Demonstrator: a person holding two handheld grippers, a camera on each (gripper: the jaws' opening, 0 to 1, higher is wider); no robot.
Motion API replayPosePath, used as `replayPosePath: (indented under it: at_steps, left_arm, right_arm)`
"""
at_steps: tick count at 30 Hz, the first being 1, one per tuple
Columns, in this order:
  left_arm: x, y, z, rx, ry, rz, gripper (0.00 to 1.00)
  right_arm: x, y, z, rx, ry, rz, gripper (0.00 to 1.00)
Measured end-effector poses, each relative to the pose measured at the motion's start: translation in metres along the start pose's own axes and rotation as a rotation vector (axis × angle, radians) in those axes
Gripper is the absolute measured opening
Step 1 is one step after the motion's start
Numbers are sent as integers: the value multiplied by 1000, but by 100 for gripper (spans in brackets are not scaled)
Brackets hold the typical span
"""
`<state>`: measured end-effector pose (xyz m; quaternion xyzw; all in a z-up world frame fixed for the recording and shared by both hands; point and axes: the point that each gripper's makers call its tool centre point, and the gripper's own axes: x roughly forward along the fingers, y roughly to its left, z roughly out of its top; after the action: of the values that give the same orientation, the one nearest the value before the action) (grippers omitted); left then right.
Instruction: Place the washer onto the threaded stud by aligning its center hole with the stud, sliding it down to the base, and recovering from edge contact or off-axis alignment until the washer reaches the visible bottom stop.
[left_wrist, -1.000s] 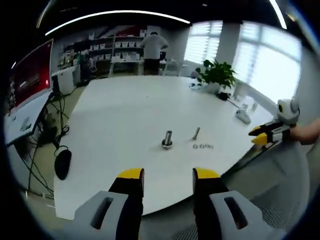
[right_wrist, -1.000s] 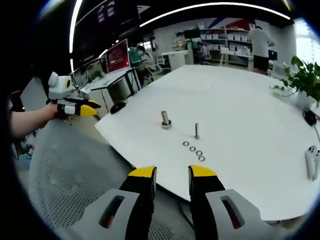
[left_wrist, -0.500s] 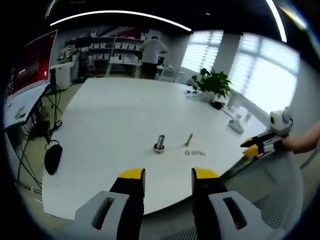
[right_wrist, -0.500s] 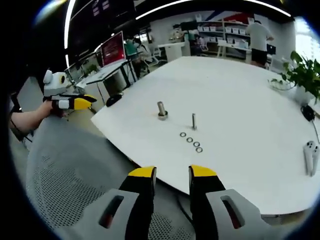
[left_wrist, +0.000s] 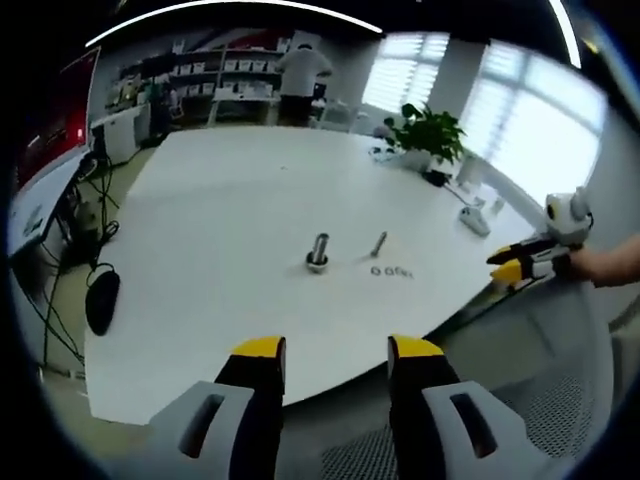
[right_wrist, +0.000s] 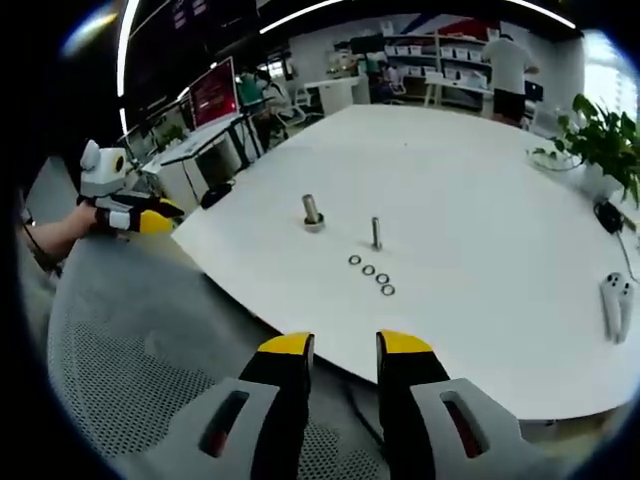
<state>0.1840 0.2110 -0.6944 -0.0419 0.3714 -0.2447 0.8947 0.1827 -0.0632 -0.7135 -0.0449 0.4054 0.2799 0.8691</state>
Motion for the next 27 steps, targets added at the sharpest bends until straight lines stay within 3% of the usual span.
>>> replayPosePath:
  at_steps: [12, 27]
  left_arm:
    - [2, -1, -4, -4, 20, -7, 41]
    - [1, 2, -7, -3, 36, 17, 43]
  right_arm:
    - [0, -4, -5, -5, 29, -22, 29]
    - [-2, -9, -2, 17, 3, -36, 29]
